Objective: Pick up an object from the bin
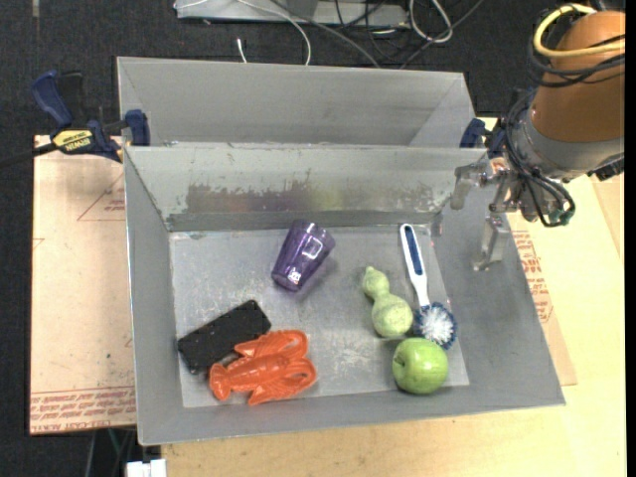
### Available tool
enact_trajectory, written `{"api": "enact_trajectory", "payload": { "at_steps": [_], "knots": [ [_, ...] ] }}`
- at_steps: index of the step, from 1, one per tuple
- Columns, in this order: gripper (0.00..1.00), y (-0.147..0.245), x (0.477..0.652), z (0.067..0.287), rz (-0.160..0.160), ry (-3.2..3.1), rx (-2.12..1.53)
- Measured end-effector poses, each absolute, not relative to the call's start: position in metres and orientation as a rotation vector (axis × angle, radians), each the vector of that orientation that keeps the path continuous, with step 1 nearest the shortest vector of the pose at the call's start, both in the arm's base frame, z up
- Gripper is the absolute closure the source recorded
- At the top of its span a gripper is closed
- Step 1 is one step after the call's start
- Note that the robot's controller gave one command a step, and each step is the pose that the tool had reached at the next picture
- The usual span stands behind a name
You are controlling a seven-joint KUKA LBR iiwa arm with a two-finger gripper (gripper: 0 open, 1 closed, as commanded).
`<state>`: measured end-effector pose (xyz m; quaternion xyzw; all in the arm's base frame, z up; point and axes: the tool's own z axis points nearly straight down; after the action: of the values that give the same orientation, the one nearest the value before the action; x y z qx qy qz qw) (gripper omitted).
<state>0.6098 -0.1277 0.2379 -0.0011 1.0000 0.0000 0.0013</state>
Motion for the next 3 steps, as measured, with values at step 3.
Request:
{"api": "enact_trajectory", "payload": {
  "at_steps": [3],
  "knots": [
    [0.00,-0.101,0.607,0.192,-0.001,3.129,0.127]
  ]
}}
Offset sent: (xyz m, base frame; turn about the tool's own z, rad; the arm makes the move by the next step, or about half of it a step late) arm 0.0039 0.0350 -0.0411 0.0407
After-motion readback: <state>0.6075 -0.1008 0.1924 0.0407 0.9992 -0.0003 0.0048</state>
